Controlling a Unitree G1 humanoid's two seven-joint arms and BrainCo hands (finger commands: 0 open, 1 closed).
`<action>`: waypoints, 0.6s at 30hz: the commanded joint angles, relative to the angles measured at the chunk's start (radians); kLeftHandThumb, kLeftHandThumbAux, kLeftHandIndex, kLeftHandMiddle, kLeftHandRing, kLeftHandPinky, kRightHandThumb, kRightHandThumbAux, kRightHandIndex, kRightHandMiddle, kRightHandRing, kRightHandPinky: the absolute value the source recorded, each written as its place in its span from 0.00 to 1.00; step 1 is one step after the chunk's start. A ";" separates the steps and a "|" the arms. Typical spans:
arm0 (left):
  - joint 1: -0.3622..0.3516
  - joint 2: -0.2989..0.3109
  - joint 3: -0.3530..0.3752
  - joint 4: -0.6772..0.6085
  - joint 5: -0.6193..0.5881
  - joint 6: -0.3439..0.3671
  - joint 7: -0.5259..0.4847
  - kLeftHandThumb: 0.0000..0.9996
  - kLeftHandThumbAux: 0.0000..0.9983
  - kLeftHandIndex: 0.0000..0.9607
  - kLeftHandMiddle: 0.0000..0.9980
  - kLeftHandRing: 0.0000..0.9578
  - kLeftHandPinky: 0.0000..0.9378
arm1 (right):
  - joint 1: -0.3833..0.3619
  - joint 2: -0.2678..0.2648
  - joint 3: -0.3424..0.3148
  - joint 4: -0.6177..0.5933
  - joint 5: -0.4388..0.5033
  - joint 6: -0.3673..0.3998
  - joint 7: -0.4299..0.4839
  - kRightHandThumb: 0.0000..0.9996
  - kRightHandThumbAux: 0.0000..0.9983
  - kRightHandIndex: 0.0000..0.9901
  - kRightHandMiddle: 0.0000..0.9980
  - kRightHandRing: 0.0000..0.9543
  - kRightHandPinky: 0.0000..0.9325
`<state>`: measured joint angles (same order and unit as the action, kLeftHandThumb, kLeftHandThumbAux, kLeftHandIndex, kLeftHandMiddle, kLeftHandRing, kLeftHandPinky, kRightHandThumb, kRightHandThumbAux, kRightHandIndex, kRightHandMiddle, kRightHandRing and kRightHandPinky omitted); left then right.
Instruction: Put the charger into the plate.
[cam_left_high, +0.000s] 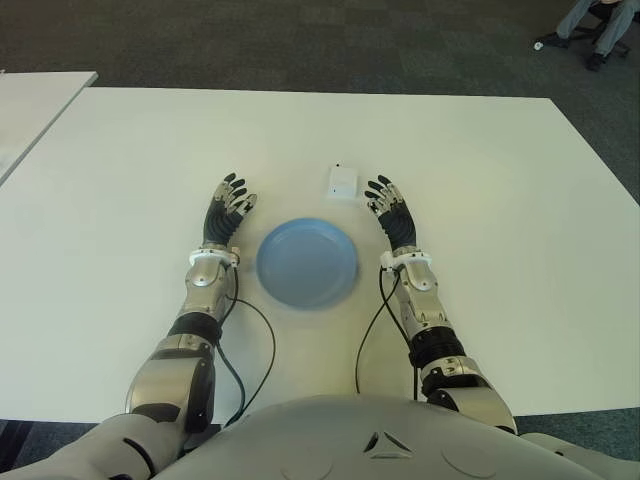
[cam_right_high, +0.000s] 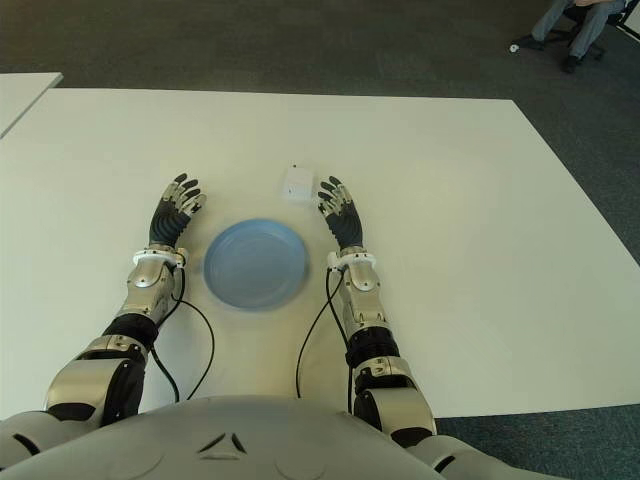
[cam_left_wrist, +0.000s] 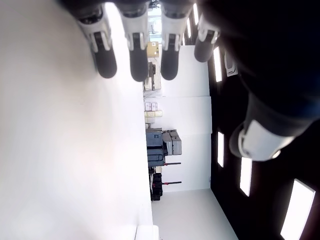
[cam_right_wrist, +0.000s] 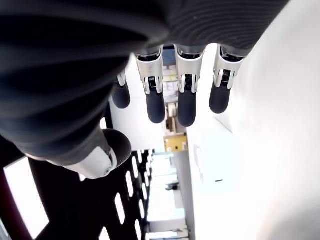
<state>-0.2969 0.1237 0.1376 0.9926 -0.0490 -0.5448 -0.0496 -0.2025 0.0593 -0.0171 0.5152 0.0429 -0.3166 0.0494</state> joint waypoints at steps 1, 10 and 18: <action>0.054 -0.023 -0.007 0.084 0.013 0.075 0.015 0.04 0.62 0.10 0.15 0.16 0.18 | 0.023 0.013 0.015 -0.165 -0.009 0.117 -0.030 0.08 0.68 0.09 0.17 0.18 0.23; 0.033 -0.033 0.000 0.112 0.005 0.079 0.019 0.05 0.63 0.10 0.15 0.16 0.19 | -0.015 -0.007 0.018 -0.305 -0.078 0.216 -0.122 0.38 0.66 0.09 0.17 0.18 0.20; 0.005 -0.044 0.000 0.146 0.008 0.084 0.032 0.06 0.63 0.10 0.14 0.15 0.18 | -0.101 -0.066 0.028 -0.269 -0.168 0.125 -0.158 0.64 0.57 0.08 0.16 0.17 0.21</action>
<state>-0.3466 0.1095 0.1424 1.0526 -0.0494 -0.5452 -0.0269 -0.2490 0.0220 0.0024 0.2144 -0.0818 -0.1550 -0.0921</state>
